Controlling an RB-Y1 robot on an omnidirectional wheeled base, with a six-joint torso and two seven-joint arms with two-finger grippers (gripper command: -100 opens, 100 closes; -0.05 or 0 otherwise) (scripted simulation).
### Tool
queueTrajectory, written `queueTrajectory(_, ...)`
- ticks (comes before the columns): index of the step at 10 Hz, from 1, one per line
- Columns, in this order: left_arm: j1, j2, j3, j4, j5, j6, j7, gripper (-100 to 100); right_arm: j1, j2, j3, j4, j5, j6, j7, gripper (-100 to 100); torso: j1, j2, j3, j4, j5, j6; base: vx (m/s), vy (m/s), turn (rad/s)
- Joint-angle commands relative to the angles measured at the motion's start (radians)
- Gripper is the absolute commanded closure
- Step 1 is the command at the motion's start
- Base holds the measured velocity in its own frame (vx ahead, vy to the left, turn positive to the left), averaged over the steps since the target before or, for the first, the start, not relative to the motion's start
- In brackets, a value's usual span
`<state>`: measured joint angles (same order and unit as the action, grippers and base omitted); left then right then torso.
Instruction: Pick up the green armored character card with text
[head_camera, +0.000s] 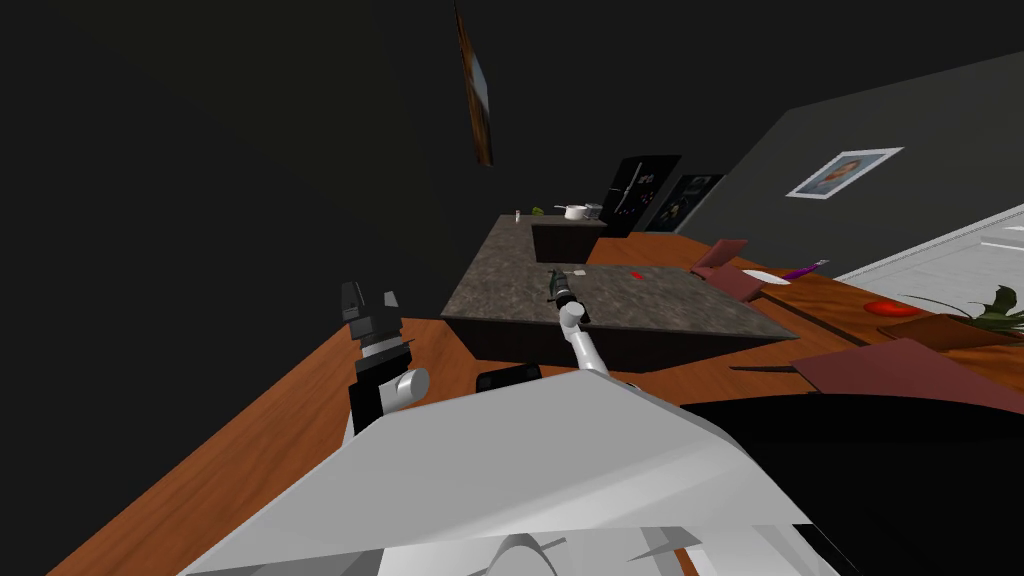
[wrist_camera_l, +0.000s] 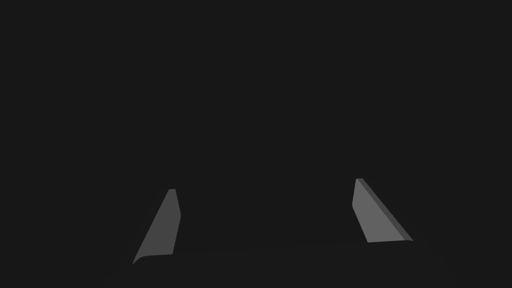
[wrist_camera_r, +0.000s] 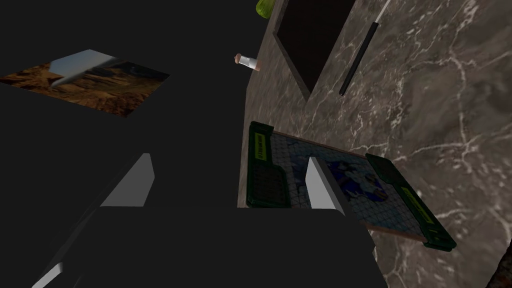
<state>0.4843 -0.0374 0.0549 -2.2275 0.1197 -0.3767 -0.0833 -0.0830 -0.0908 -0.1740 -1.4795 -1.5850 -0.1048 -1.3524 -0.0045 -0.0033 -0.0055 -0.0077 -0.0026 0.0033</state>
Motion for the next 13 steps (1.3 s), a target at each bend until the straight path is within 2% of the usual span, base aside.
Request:
queueTrajectory(1, 0.0, 0.0, 0.0, 0.0, 0.0, 0.0, 0.0, 0, -0.03, -0.011, -0.008, 0.025, -0.004, 0.013, -0.001, -100, 0.0, 0.0, 0.0, 0.0, 0.0, 0.0, 0.018, 0.035, -0.062)
queueTrajectory(2, 0.0, 0.0, 0.0, 0.0, 0.0, 0.0, 0.0, 0, -0.05, -0.015, -0.017, 0.04, -0.015, 0.024, 0.011, -100, 0.0, 0.0, 0.0, 0.0, 0.0, 0.0, 0.021, 0.036, -0.064)
queueTrajectory(3, 0.0, 0.0, 0.0, 0.0, 0.0, 0.0, 0.0, 0, -0.04, -0.011, -0.013, 0.032, -0.013, 0.016, 0.008, -100, 0.0, 0.0, 0.0, 0.0, 0.0, 0.0, 0.011, 0.016, -0.016)
queueTrajectory(4, 0.0, 0.0, 0.0, 0.0, 0.0, 0.0, 0.0, 0, -0.042, -0.011, -0.014, 0.034, -0.015, 0.019, 0.013, 100, -0.001, 0.0, 0.0, 0.0, 0.0, 0.0, 0.0, 0.0, 0.0)
queueTrajectory(8, 0.0, 0.0, 0.0, 0.0, 0.0, 0.0, 0.0, 0, -0.042, -0.011, -0.014, 0.034, -0.015, 0.018, 0.012, 100, -0.002, 0.002, 0.001, 0.0, 0.0, 0.0, 0.0, 0.0, 0.0)
queueTrajectory(9, 0.0, 0.0, 0.0, 0.0, 0.0, 0.0, 0.0, 0, -0.042, -0.011, -0.014, 0.034, -0.015, 0.018, 0.012, 0, -0.002, 0.002, 0.001, 0.0, 0.0, 0.0, 0.0, 0.0, 0.0)
queueTrajectory(10, 0.0, 0.0, 0.0, 0.0, 0.0, 0.0, 0.0, 0, -0.01, -0.008, 0.0, 0.011, 0.006, 0.003, -0.012, 100, -0.002, 0.002, 0.001, 0.0, -0.001, 0.0, -0.013, -0.021, 0.088)
queueTrajectory(11, 0.0, 0.0, 0.0, 0.0, 0.0, 0.0, 0.0, 0, 0.01, -0.004, 0.008, -0.004, 0.016, -0.008, -0.024, 100, -0.003, 0.002, 0.001, 0.0, -0.001, -0.001, -0.022, -0.038, 0.1)
queueTrajectory(13, 0.0, 0.0, 0.0, 0.0, 0.0, 0.0, 0.0, 0, 0.01, -0.004, 0.008, -0.004, 0.016, -0.008, -0.024, 100, -0.004, 0.003, 0.002, 0.001, -0.001, 0.0, -0.013, -0.022, 0.008)
